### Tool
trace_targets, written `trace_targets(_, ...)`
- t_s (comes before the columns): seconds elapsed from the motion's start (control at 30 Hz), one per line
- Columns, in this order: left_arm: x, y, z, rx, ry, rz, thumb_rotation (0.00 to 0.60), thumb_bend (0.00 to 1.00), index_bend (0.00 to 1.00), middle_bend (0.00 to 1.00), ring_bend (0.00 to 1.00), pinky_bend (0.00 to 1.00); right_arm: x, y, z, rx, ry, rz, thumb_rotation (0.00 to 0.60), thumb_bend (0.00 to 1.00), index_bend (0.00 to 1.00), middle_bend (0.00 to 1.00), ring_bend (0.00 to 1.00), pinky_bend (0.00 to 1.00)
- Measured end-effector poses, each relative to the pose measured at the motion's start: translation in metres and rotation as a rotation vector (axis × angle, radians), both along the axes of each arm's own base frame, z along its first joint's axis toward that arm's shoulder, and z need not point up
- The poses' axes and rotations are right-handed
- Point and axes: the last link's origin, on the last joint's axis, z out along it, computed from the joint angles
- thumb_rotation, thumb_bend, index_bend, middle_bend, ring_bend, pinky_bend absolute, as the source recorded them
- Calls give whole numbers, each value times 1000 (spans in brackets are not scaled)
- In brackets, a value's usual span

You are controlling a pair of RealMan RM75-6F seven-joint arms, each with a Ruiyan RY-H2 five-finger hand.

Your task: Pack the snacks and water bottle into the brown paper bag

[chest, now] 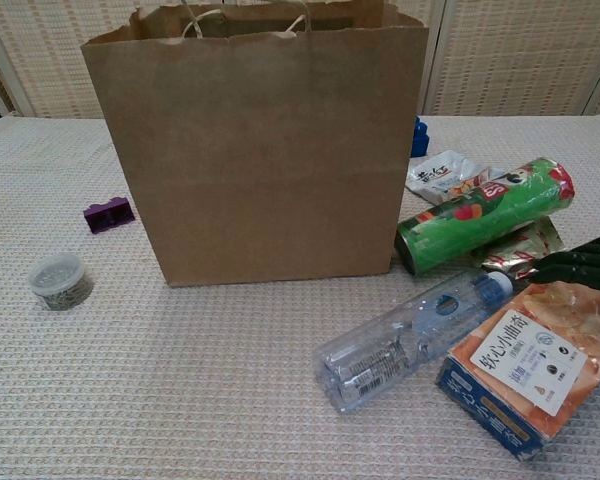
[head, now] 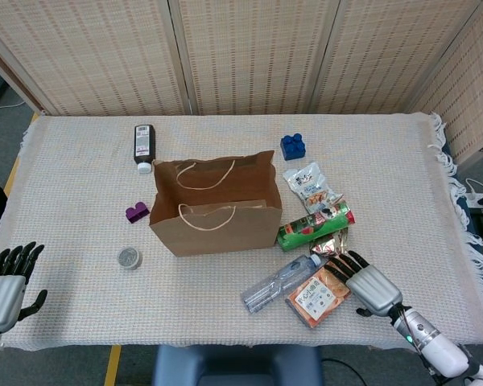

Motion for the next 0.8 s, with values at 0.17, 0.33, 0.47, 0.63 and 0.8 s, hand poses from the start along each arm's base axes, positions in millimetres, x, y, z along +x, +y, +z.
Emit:
trace_targets(0.17, 0, 0, 0, -2, -2, -2, 600, 354, 0, 0, 0, 44, -4, -5, -10, 17, 40, -29, 600, 0, 0, 0, 0, 0)
trace_targets(0.33, 1, 0, 2, 5, -9, -3, 600, 354, 0, 0, 0, 43, 0, -10, -19, 28, 65, -33, 600, 0, 0, 0, 0, 0)
trace_targets(0.47, 1, 0, 3, 8, -13, -6, 600, 355, 0, 0, 0, 43, 4, -13, -22, 20, 55, -32, 600, 0, 0, 0, 0, 0)
trace_targets(0.63, 1, 0, 2, 7, -12, -8, 600, 354, 0, 0, 0, 43, 9, -15, -23, -1, 35, -25, 600, 0, 0, 0, 0, 0)
trace_targets(0.8, 1, 0, 2, 8, -11, -8, 600, 355, 0, 0, 0, 44, 11, -17, -25, -3, 32, -23, 600, 0, 0, 0, 0, 0)
